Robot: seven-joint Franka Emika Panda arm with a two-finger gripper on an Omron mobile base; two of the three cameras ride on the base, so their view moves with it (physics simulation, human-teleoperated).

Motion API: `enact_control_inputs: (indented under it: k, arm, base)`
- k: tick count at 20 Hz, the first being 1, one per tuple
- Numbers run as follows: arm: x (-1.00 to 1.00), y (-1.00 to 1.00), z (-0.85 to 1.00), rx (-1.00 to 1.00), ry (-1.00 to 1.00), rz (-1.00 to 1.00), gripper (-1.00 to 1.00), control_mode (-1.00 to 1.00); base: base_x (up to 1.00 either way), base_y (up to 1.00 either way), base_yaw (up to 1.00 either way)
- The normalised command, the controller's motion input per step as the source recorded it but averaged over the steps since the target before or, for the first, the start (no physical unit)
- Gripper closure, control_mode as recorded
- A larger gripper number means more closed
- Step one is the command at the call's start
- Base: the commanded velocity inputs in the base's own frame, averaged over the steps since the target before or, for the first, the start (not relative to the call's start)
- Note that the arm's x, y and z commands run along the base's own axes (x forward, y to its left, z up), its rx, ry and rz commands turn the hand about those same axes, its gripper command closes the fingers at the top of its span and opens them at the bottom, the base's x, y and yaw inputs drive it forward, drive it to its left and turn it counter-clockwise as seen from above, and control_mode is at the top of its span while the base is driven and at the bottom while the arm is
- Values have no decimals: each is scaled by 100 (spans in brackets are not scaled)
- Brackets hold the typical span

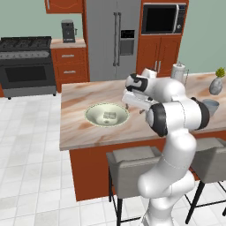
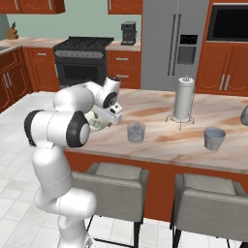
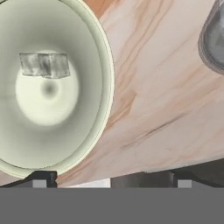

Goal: There are four ice cubes in the ice bowl. Place two ice cubes in each glass of water.

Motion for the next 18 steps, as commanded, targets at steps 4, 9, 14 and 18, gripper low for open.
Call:
enact_control_inputs:
  k: [4,9,14,18]
  arm:
    - [0,17,-26,0,10,0,-100,-100]
    - [0,16,-29,2,4,-4,-100,-100]
    - [0,10,-30,2,0,-1,-100,-100]
    - [0,8,-28,1,0,-4,-100,-100]
  base:
    - [0,0,0]
    - [0,0,0]
    - [0,0,0]
    - [0,0,0]
